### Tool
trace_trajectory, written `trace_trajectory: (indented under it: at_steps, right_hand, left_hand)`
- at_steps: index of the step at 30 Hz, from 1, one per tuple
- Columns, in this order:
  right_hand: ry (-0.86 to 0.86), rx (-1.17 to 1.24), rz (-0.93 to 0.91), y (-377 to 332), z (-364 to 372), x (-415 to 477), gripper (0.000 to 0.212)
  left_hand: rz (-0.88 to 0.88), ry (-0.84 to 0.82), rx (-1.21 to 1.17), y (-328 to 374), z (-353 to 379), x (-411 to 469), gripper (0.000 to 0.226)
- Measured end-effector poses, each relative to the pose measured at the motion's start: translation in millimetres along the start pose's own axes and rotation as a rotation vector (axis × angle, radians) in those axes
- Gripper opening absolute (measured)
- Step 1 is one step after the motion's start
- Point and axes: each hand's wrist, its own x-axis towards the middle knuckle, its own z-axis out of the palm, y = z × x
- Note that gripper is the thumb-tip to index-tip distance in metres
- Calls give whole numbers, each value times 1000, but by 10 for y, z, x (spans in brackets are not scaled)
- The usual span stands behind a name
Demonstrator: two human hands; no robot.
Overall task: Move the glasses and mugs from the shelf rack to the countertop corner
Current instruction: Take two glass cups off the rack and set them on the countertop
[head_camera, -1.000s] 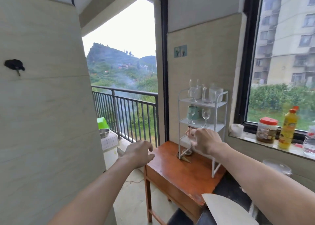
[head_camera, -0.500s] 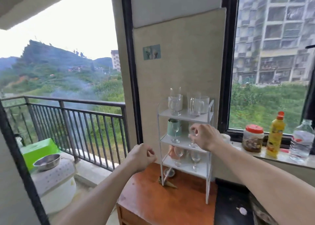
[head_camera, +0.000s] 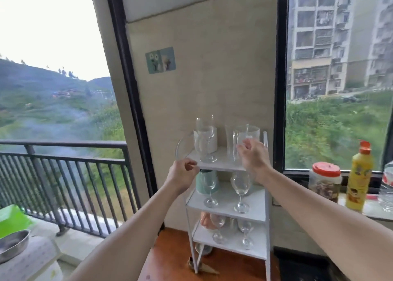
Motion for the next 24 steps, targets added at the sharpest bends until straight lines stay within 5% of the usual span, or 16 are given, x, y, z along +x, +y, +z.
trace_trajectory:
  at_steps: [5,14,24]
  right_hand:
    - [-100,194,32,-42,37,220,38]
    - [-71,425,129,-49,125,271,28]
    - [89,485,275,-110,93,234,29]
  left_hand:
    - [5,39,-154,113,270,564,39]
    - [76,52,-276,146,585,969,24]
    - [85,-339,-612,-28,400,1143,9]
